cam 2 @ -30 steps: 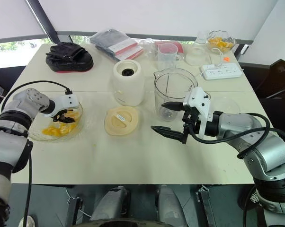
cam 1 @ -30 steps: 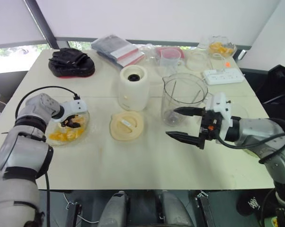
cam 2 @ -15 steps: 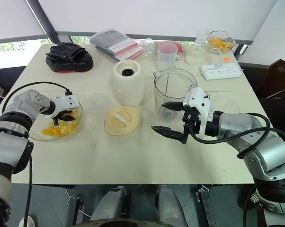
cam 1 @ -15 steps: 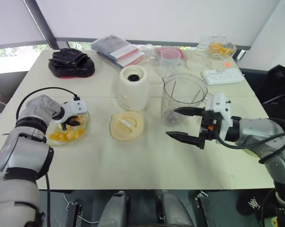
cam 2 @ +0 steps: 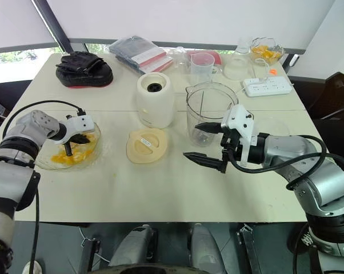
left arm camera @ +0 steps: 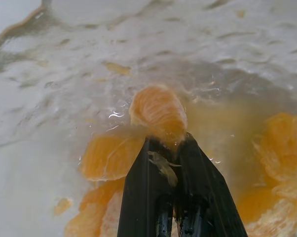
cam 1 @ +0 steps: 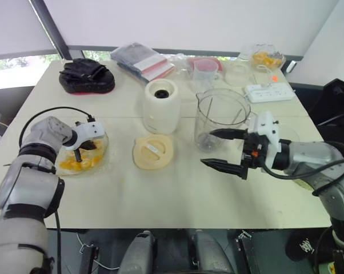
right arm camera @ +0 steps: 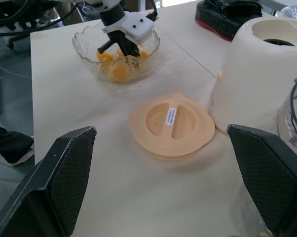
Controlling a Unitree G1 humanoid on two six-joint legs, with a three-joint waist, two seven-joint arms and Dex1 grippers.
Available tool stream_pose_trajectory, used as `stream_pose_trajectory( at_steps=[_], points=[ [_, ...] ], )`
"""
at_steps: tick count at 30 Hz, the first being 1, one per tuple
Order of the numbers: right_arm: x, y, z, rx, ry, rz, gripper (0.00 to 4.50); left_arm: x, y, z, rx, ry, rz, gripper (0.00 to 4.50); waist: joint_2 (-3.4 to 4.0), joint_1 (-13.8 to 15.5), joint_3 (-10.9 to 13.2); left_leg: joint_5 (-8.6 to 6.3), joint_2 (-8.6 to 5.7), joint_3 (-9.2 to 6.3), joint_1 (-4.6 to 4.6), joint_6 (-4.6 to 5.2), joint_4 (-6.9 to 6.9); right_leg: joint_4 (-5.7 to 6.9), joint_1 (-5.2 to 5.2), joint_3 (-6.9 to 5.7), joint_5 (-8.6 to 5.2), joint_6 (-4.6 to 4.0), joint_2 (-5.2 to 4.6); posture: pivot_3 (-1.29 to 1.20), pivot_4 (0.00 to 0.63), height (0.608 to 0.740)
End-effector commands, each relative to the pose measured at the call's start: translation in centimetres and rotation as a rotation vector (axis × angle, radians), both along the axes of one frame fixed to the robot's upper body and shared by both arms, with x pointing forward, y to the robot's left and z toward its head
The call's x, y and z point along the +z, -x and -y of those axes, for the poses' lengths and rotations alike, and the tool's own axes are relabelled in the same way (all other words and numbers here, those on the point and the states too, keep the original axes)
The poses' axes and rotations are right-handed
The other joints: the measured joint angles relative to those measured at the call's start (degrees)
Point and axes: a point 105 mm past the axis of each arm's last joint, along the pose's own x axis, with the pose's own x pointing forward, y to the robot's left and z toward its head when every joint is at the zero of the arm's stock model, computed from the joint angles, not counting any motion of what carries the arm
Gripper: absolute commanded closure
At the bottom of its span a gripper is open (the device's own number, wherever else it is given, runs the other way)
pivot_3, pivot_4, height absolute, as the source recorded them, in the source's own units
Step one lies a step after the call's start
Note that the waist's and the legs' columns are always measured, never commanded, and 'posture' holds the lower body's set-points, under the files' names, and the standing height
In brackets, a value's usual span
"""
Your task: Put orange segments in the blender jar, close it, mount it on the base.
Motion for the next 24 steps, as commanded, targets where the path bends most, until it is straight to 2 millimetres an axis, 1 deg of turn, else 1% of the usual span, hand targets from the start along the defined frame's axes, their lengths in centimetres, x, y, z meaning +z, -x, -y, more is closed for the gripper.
stream_pose_trajectory(
  at_steps=[1, 5, 8, 10, 12, 14, 15, 18, 21, 24],
  points=[
    [0.8, 0.2, -0.2, 0.013, 0.002, 0.047, 0.00, 0.0, 0.3, 0.0, 0.023, 0.077, 0.001, 4.48, 0.00, 0.0, 0.0, 0.00, 0.00, 0.00, 0.00, 0.00, 0.00, 0.00, 0.00, 0.00, 0.00, 0.00, 0.00, 0.00, 0.150, 0.740],
    [0.5, 0.2, -0.2, 0.005, 0.001, 0.046, 0.00, 1.5, 0.2, 0.4, 0.024, 0.207, 0.034, 4.48, 0.00, 0.1, 0.0, 0.01, 0.00, 0.00, -0.02, -0.01, 0.05, 0.01, 0.00, 0.00, 0.00, 0.00, 0.00, 0.00, 0.150, 0.740],
    [0.5, 0.3, -0.1, 0.000, -0.001, 0.045, 0.00, 3.9, 0.2, 0.3, 0.035, 0.330, 0.102, 4.48, -0.02, 0.0, 0.0, 0.01, 0.00, -0.02, -0.05, -0.02, 0.07, 0.01, -0.02, 0.00, 0.00, 0.00, 0.00, 0.00, 0.150, 0.740],
    [0.4, 0.3, -0.1, -0.003, -0.004, 0.043, 0.00, 5.2, 0.4, 0.2, 0.048, 0.399, 0.131, 4.48, -0.02, -0.1, 0.0, 0.02, 0.00, -0.05, -0.14, -0.04, 0.12, 0.02, -0.09, -0.02, 0.00, 0.00, 0.00, 0.00, 0.150, 0.740],
    [0.3, 0.3, -0.1, -0.004, -0.004, 0.042, 0.00, 6.8, 0.6, -0.3, 0.081, 0.481, 0.195, 4.48, -0.01, -0.2, 0.0, 0.03, 0.01, -0.06, -0.20, -0.05, 0.18, 0.06, -0.13, -0.02, 0.00, 0.00, 0.00, 0.00, 0.150, 0.740],
    [0.3, 0.2, -0.1, -0.004, -0.006, 0.040, 0.00, 7.9, 1.2, -0.7, 0.124, 0.565, 0.237, 4.48, -0.01, -0.2, 0.0, 0.03, 0.01, -0.06, -0.20, -0.05, 0.22, 0.06, -0.12, -0.01, 0.00, 0.00, -0.02, 0.00, 0.150, 0.740],
    [0.3, 0.2, 0.0, -0.004, -0.006, 0.039, 0.00, 8.2, 1.4, -0.8, 0.136, 0.584, 0.244, 4.48, 0.00, -0.2, 0.0, 0.02, 0.01, -0.05, -0.20, -0.05, 0.23, 0.07, -0.12, 0.00, 0.00, 0.00, -0.02, 0.00, 0.150, 0.740],
    [0.2, 0.1, 0.1, -0.003, -0.005, 0.036, 0.00, 9.4, 2.9, -1.1, 0.194, 0.725, 0.297, 4.48, 0.00, -0.3, 0.0, 0.02, 0.01, -0.06, -0.20, -0.04, 0.25, 0.11, -0.12, 0.01, 0.00, 0.00, -0.02, 0.00, 0.150, 0.740],
    [0.1, 0.0, 0.3, -0.002, 0.002, 0.029, 0.00, 10.8, 4.5, -0.2, 0.213, 0.885, 0.328, 4.48, 0.00, -0.2, 0.0, 0.01, 0.02, -0.07, -0.21, -0.03, 0.26, 0.13, -0.13, 0.02, 0.00, 0.00, -0.02, 0.00, 0.150, 0.740],
    [0.0, -0.1, 0.4, -0.003, 0.006, 0.027, 0.00, 12.5, 5.1, 1.0, 0.216, 0.978, 0.357, 4.48, -0.01, 0.6, 0.0, -0.03, 0.02, -0.13, -0.23, 0.04, 0.38, 0.14, -0.07, -0.02, 0.00, 0.00, -0.02, 0.00, 0.150, 0.740]
  ],
)
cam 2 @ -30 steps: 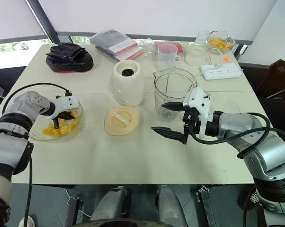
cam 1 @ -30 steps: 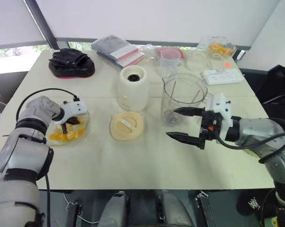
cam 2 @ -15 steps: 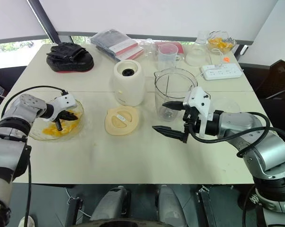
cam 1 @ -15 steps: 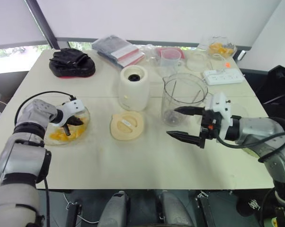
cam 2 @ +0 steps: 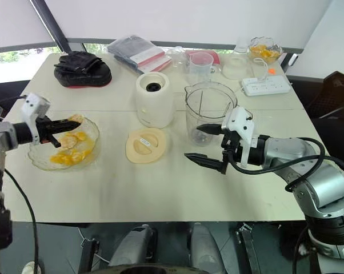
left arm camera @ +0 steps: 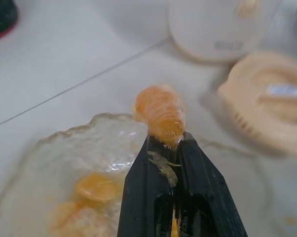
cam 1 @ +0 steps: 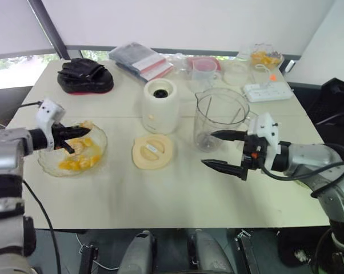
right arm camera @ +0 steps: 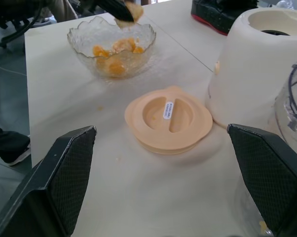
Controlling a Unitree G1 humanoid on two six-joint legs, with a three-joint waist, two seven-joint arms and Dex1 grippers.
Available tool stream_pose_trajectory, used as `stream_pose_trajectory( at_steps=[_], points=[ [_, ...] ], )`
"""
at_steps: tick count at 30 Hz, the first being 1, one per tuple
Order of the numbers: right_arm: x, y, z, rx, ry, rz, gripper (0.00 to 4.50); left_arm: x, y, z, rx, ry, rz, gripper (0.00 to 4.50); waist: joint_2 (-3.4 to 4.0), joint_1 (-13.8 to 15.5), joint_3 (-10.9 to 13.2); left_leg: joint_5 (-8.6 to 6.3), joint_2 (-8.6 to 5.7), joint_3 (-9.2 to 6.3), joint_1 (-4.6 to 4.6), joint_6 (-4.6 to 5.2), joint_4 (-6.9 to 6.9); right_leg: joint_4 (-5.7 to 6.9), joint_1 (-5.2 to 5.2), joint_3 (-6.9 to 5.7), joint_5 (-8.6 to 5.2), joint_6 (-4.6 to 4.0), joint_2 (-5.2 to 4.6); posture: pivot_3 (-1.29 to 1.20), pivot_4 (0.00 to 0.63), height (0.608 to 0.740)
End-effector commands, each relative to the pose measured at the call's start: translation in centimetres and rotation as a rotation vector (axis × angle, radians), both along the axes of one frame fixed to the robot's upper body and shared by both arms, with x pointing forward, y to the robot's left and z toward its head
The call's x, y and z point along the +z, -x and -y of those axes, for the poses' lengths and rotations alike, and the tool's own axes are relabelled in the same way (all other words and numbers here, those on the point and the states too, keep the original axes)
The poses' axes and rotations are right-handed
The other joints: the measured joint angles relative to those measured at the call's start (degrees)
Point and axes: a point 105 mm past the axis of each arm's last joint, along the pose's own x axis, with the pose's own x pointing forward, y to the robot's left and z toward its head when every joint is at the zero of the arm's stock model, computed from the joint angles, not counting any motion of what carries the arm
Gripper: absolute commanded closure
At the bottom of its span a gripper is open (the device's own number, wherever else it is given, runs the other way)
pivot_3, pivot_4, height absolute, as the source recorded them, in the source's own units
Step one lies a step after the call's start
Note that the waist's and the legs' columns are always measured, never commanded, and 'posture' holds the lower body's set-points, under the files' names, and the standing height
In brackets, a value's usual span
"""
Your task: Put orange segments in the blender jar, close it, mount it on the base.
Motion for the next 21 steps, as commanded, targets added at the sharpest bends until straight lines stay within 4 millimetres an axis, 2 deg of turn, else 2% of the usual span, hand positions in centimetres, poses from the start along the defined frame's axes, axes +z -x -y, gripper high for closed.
stream_pose_trajectory(
  at_steps=[1, 4, 6, 10, 12, 13, 16, 21],
  points=[
    [0.7, 0.1, -0.1, 0.013, 0.007, 0.040, 0.00, 4.7, 0.4, 1.3, -0.002, 0.113, 0.132, 4.48, 0.00, 0.3, 0.0, -0.01, 0.00, -0.06, -0.01, 0.02, 0.09, 0.00, 0.06, -0.04, 0.01, 0.02, 0.00, 0.00, 0.150, 0.740],
    [0.6, 0.0, -0.1, 0.002, 0.004, 0.042, 0.00, 9.5, -0.5, 3.1, -0.043, 0.234, 0.247, 4.48, -0.10, 0.8, 0.0, -0.09, -0.02, -0.07, 0.00, 0.16, 0.24, 0.00, 0.16, -0.05, 0.10, 0.15, 0.01, 0.00, 0.150, 0.740],
    [0.5, 0.0, -0.1, -0.009, -0.002, 0.042, 0.00, 11.6, -1.0, 4.5, -0.094, 0.242, 0.291, 4.48, -0.12, 0.9, 0.0, -0.09, -0.02, -0.06, 0.00, 0.16, 0.28, -0.01, 0.17, -0.06, 0.18, 0.18, 0.03, 0.00, 0.150, 0.740],
    [0.2, 0.2, 0.1, -0.054, -0.018, 0.053, 0.00, 16.4, -2.9, 10.1, -0.330, 0.188, 0.384, 4.48, -0.14, 1.4, 0.0, 0.04, -0.04, 0.00, 0.00, -0.07, 0.27, -0.07, 0.17, -0.07, 0.19, 0.20, 0.04, 0.00, 0.150, 0.740],
    [0.0, 0.3, 0.2, -0.080, -0.027, 0.057, 0.00, 17.9, -3.8, 12.8, -0.424, 0.172, 0.409, 4.48, -0.13, 1.4, 0.0, 0.04, -0.09, 0.04, -0.02, -0.06, 0.27, -0.13, 0.20, -0.13, 0.21, 0.23, 0.03, 0.00, 0.150, 0.740],
    [-0.1, 0.4, 0.3, -0.100, -0.029, 0.061, 0.00, 18.6, -4.2, 14.7, -0.486, 0.169, 0.418, 4.48, -0.14, 1.3, 0.0, 0.03, -0.15, 0.06, -0.01, -0.06, 0.27, -0.13, 0.20, -0.12, 0.21, 0.25, 0.00, 0.00, 0.150, 0.740],
    [-0.4, 0.9, 0.6, -0.153, -0.036, 0.071, 0.00, 19.1, -4.7, 19.6, -0.646, 0.128, 0.417, 4.48, -0.14, 1.2, 0.0, 0.01, -0.21, 0.11, -0.04, -0.02, 0.28, -0.22, 0.20, -0.11, 0.24, 0.30, -0.01, 0.00, 0.150, 0.740],
    [-0.9, 2.4, 1.2, -0.251, -0.044, 0.074, 0.00, 16.4, -4.5, 26.3, -0.857, 0.003, 0.379, 4.48, -0.14, 0.1, 0.0, -0.02, -0.20, 0.15, -0.06, 0.04, 0.20, -0.25, 0.14, -0.05, 0.23, 0.32, 0.00, 0.00, 0.150, 0.740]
  ],
)
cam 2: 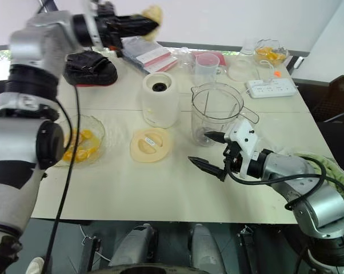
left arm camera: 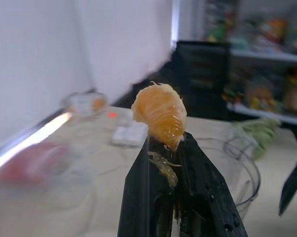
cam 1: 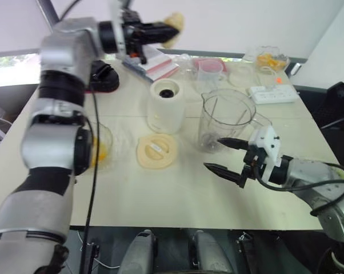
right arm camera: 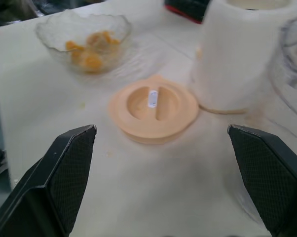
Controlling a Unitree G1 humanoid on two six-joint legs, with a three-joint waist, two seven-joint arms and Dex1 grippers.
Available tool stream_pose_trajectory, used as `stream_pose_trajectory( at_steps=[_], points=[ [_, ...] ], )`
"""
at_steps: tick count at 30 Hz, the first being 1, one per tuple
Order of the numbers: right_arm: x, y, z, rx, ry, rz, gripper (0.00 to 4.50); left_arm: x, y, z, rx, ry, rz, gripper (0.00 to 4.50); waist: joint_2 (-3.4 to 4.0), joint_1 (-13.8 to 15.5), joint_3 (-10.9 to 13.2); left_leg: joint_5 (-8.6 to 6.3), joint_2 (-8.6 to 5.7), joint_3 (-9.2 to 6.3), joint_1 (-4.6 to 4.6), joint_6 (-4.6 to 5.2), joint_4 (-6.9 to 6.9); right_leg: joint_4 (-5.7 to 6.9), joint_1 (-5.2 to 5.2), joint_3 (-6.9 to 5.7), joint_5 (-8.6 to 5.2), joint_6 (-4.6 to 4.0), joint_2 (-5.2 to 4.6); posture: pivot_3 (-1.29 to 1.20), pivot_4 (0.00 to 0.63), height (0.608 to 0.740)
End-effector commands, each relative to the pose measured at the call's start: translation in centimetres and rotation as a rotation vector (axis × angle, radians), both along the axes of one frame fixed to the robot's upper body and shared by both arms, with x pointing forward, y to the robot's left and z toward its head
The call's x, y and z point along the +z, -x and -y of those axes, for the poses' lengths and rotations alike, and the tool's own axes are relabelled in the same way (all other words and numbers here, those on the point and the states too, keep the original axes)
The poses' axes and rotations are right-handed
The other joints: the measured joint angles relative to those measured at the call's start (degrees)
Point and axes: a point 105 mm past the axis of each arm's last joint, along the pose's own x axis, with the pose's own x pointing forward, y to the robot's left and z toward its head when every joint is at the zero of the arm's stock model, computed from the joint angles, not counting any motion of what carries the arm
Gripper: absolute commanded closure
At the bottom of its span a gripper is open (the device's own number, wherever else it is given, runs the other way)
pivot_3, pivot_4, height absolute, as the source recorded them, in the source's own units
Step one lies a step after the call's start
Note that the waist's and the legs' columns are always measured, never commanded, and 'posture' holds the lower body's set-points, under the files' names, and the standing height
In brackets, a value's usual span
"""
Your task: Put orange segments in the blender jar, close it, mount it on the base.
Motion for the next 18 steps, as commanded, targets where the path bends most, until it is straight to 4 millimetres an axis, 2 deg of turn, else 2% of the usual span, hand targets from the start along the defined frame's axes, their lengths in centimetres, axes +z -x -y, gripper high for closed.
stream_pose_trajectory(
  at_steps=[1, 5, 9, 14, 18],
  points=[
    [1.1, 1.4, 0.3, -0.063, -0.007, 0.071, 0.00, -0.8, 0.7, 3.2, -0.096, -0.098, 0.068, 4.48, 0.00, -0.4, 0.0, 0.00, 0.01, -0.01, -0.01, 0.00, -0.02, 0.00, 0.00, 0.01, 0.00, 0.00, 0.00, 0.00, 0.150, 0.740],
    [0.8, 3.1, 1.0, -0.175, -0.013, 0.078, 0.00, -3.6, 1.3, 6.9, -0.169, -0.190, 0.079, 4.48, 0.00, -0.6, 0.0, -0.01, 0.03, 0.02, -0.02, 0.02, -0.01, 0.04, -0.05, 0.09, 0.00, 0.00, 0.02, 0.00, 0.150, 0.740],
    [0.7, 4.6, 1.2, -0.267, -0.025, 0.081, 0.00, -5.2, 1.7, 9.0, -0.191, -0.228, 0.078, 4.48, 0.01, -0.5, 0.0, -0.10, 0.04, 0.02, -0.01, 0.19, 0.02, 0.07, -0.04, 0.12, 0.00, 0.00, 0.04, 0.00, 0.150, 0.740],
    [0.1, 5.8, 1.9, -0.350, -0.040, 0.073, 0.00, -7.3, 0.9, 10.2, -0.116, -0.293, 0.117, 4.48, 0.00, -0.4, 0.0, -0.16, 0.03, 0.02, 0.00, 0.30, 0.04, 0.09, -0.01, 0.12, 0.00, 0.01, 0.05, 0.00, 0.150, 0.740],
    [0.1, 6.2, 2.0, -0.375, -0.057, 0.081, 0.00, -8.2, 0.6, 10.4, -0.087, -0.317, 0.125, 4.48, 0.01, -0.4, 0.0, -0.16, 0.02, 0.03, 0.02, 0.31, 0.05, 0.09, 0.02, 0.12, -0.01, 0.01, 0.06, 0.00, 0.150, 0.740]
  ],
)
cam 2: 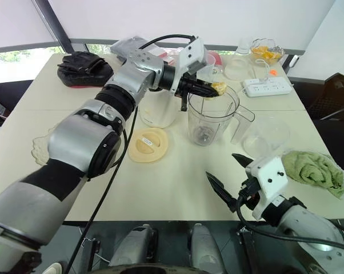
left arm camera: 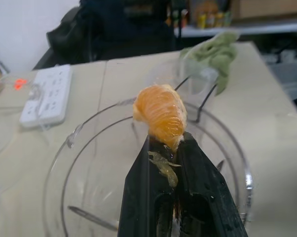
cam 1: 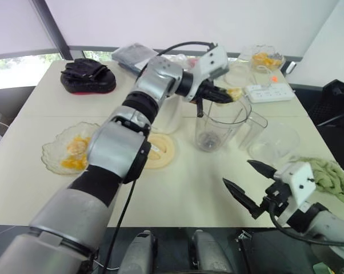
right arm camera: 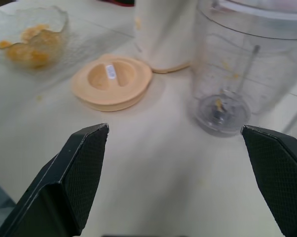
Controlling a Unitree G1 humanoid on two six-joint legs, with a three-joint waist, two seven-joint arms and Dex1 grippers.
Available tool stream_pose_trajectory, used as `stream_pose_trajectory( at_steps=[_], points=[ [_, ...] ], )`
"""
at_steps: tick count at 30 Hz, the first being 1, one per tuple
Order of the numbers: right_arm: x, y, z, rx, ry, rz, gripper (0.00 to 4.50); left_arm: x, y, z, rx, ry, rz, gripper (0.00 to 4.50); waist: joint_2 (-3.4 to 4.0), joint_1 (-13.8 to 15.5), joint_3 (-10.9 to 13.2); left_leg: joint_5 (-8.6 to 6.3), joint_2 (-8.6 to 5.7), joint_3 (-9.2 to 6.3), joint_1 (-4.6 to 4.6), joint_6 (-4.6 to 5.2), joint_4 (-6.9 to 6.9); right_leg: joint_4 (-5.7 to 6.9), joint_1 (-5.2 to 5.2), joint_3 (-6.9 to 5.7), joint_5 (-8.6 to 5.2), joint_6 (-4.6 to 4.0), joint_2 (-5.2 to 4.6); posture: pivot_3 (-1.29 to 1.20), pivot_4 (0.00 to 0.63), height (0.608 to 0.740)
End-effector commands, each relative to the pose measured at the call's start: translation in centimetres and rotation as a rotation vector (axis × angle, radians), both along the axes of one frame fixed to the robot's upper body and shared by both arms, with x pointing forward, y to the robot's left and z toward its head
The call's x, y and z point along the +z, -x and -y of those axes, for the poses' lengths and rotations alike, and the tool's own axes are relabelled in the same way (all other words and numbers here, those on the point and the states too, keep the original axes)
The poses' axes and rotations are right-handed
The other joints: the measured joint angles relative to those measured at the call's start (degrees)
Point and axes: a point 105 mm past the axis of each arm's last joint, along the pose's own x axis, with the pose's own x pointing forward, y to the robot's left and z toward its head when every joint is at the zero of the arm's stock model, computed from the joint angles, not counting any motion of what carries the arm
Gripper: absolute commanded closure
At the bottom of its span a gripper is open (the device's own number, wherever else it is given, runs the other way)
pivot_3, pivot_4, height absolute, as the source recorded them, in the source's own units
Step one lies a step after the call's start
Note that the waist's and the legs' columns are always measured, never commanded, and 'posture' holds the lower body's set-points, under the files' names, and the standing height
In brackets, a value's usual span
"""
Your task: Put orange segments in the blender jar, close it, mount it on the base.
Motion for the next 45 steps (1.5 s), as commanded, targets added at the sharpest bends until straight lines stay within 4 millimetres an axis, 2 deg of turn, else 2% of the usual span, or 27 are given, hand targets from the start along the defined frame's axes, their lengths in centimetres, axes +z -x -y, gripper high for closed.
stream_pose_trajectory(
  at_steps=[1, 4, 8, 11, 20, 24, 29, 30, 34, 37, 41, 45],
  points=[
    [1.3, 0.4, -0.6, 0.007, -0.017, 0.074, 0.00, 0.5, -0.1, 0.5, 0.012, -0.003, 0.059, 4.48, 0.00, 0.0, 0.0, 0.00, 0.00, 0.02, 0.01, 0.00, 0.00, 0.00, 0.00, 0.00, 0.00, 0.00, 0.01, 0.00, 0.150, 0.740],
    [1.3, 0.5, -0.7, -0.010, -0.016, 0.077, 0.00, 0.2, -0.1, 0.8, 0.024, 0.014, 0.046, 3.51, 0.01, 0.0, 0.0, 0.00, 0.00, 0.01, 0.02, 0.00, 0.00, 0.00, 0.02, 0.00, 0.00, 0.00, 0.02, 0.00, 0.150, 0.740],
    [1.3, 0.6, -0.7, -0.016, -0.016, 0.076, 0.00, 0.3, -0.3, 1.0, 0.038, 0.035, 0.044, 1.44, 0.00, 0.0, 0.0, 0.00, 0.00, 0.02, 0.02, 0.00, 0.00, -0.01, 0.03, 0.00, 0.00, 0.01, 0.06, 0.00, 0.150, 0.740],
    [1.3, 0.8, -0.6, -0.022, -0.011, 0.069, 0.00, 0.5, -0.5, 0.8, 0.057, 0.071, 0.031, 0.06, 0.00, 0.1, 0.0, 0.00, 0.00, 0.02, 0.02, 0.00, 0.00, -0.01, 0.04, 0.00, 0.00, 0.01, 0.05, 0.00, 0.150, 0.740],
    [1.2, 1.5, 0.9, -0.083, 0.033, 0.054, 0.00, 2.1, -0.5, 0.9, 0.065, 0.211, -0.017, 0.06, 0.00, 0.2, 0.0, -0.01, -0.01, 0.02, 0.02, 0.03, 0.01, -0.02, 0.08, -0.01, -0.01, 0.01, 0.06, 0.00, 0.150, 0.740],
    [0.8, 1.5, 1.9, -0.169, 0.032, 0.052, 0.00, 3.1, 0.1, -0.5, -0.015, 0.292, -0.084, 0.06, 0.01, 0.1, 0.0, 0.00, 0.00, 0.03, 0.04, 0.03, 0.01, -0.02, 0.07, -0.01, -0.01, 0.01, 0.08, 0.00, 0.150, 0.740],
    [0.1, 2.2, 3.4, -0.297, 0.023, 0.059, 0.00, 2.9, 0.8, -3.4, -0.130, 0.350, -0.168, 0.06, 0.10, -0.1, -0.1, 0.00, 0.02, 0.03, 0.08, 0.02, -0.02, 0.00, 0.07, -0.01, -0.01, 0.01, 0.12, 0.00, 0.150, 0.740],
    [0.0, 2.2, 3.9, -0.334, 0.036, 0.066, 0.00, 2.5, 0.9, -4.3, -0.146, 0.349, -0.180, 0.06, 0.10, -0.1, -0.1, 0.00, 0.03, 0.03, 0.08, 0.02, -0.02, 0.00, 0.08, 0.00, -0.01, 0.01, 0.12, 0.00, 0.150, 0.740],
    [-0.4, 2.2, 6.5, -0.477, 0.078, 0.104, 0.00, 0.5, 1.5, -5.8, -0.177, 0.315, -0.213, 0.06, 0.13, 0.1, -0.1, 0.02, 0.03, 0.02, 0.13, -0.02, 0.00, 0.02, 0.13, 0.02, -0.01, 0.01, 0.11, 0.00, 0.150, 0.740],
    [-1.1, 1.1, 8.1, -0.616, 0.070, 0.139, 0.00, -3.0, 2.7, -8.5, -0.180, 0.262, -0.254, 0.06, 0.19, -0.2, -0.1, 0.06, 0.03, 0.02, 0.16, -0.09, 0.00, 0.00, 0.17, 0.06, -0.01, 0.01, 0.05, 0.00, 0.150, 0.740],
    [-2.2, -0.3, 8.8, -0.694, 0.044, 0.155, 0.00, -6.7, 4.9, -9.9, -0.144, 0.182, -0.251, 0.06, 0.40, -0.1, -0.2, 0.19, 0.09, 0.08, 0.39, -0.32, -0.16, 0.01, 0.21, 0.29, -0.01, 0.00, 0.06, 0.00, 0.150, 0.740],
    [-3.1, -2.0, 8.8, -0.739, 0.000, 0.171, 0.00, -9.0, 6.2, -10.3, -0.086, 0.140, -0.233, 0.06, -0.39, 0.6, -0.3, 0.23, 0.18, -0.25, 0.23, -0.39, -0.20, -0.09, 0.21, 0.07, 0.01, -0.04, 0.13, 0.00, 0.150, 0.740]
  ],
)
